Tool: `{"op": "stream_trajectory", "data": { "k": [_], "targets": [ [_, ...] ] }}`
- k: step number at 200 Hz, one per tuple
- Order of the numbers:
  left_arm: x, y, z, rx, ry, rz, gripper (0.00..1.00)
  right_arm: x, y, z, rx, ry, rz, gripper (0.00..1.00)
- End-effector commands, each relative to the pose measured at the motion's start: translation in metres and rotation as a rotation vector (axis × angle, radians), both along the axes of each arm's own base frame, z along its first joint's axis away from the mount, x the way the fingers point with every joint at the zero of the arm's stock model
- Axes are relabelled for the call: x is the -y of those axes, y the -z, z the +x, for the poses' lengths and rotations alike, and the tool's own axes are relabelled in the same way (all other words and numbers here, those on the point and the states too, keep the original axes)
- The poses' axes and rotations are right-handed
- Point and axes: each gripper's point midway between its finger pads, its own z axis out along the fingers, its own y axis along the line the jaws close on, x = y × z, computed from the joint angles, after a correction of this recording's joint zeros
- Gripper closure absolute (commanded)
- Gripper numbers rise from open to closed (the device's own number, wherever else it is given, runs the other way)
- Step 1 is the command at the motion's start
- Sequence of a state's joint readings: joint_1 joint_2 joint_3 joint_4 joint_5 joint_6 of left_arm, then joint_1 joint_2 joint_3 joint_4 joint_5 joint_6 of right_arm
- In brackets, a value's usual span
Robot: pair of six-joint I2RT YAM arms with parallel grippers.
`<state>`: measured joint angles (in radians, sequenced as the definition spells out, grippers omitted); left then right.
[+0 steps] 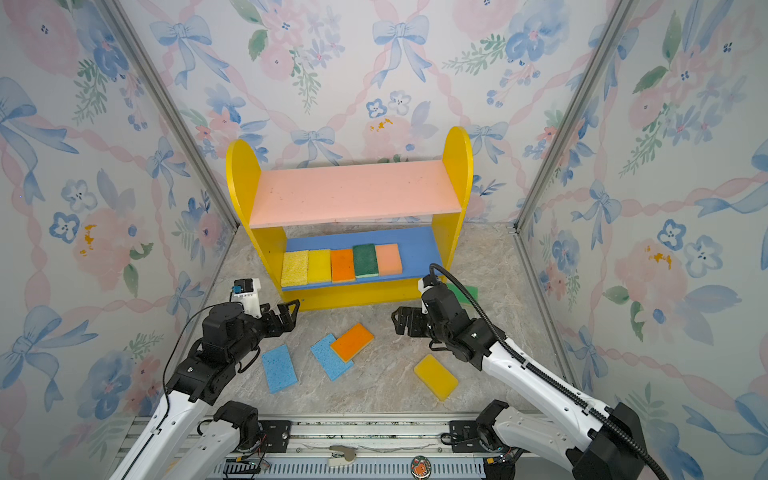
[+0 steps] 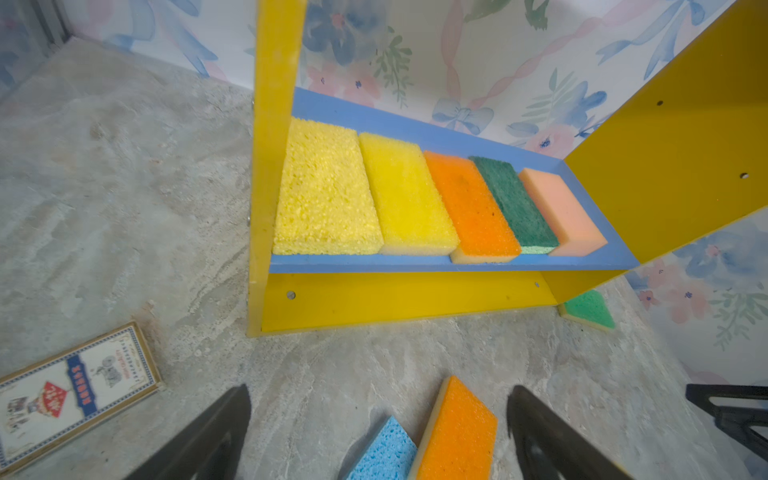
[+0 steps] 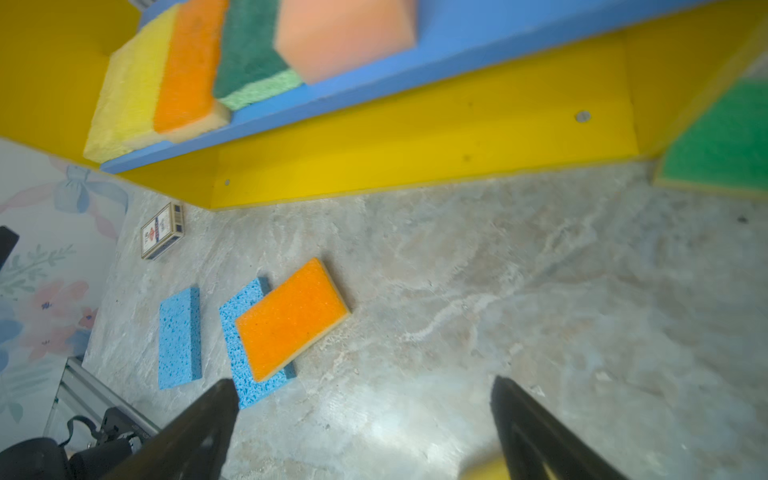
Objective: Place and organize the cleaning sponges onto the shelf
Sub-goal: 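Release the pink sponge and move the right gripper to the green sponge on the table, then grasp the light green sponge with the right gripper and lift it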
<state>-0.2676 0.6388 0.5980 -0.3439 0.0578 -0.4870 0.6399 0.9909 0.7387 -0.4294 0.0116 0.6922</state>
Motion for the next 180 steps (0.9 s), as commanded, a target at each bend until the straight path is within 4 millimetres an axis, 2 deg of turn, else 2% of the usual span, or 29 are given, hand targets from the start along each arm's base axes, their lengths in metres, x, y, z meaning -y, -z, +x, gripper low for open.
{"op": "stream_trajectory", "data": {
  "k": [1,13,24,41,54,79,113,155,180],
  "targets": [
    [0.015,0.01,-0.003,-0.041,0.067,-0.055,0.02,0.052,0.018,-0.001,-0.082,0.293,0.099,0.03],
    [0.012,0.012,-0.003,-0.04,0.056,-0.046,0.02,0.081,0.019,0.005,-0.084,0.438,0.152,0.0],
    [0.011,0.01,-0.003,-0.033,0.049,-0.044,0.02,0.104,0.019,0.011,-0.077,0.562,0.201,0.04],
    [0.009,0.012,-0.003,-0.033,0.037,-0.04,0.02,0.132,0.023,0.026,-0.076,0.71,0.28,0.08],
    [0.008,0.012,-0.003,-0.032,0.035,-0.04,0.02,0.145,0.029,0.041,-0.092,0.782,0.352,0.11],
    [0.007,0.011,-0.003,-0.023,0.027,-0.039,0.02,0.156,0.033,0.083,-0.074,0.806,0.429,0.14],
    [0.007,0.009,-0.004,-0.014,0.029,-0.041,0.02,0.159,0.059,0.119,-0.12,0.851,0.473,0.16],
    [0.008,0.008,-0.004,-0.01,0.036,-0.04,0.02,0.166,0.094,0.142,-0.16,0.95,0.493,0.2],
    [0.006,0.008,-0.004,-0.007,0.028,-0.036,0.02,0.172,0.115,0.142,-0.208,1.019,0.474,0.26]
  ]
}}
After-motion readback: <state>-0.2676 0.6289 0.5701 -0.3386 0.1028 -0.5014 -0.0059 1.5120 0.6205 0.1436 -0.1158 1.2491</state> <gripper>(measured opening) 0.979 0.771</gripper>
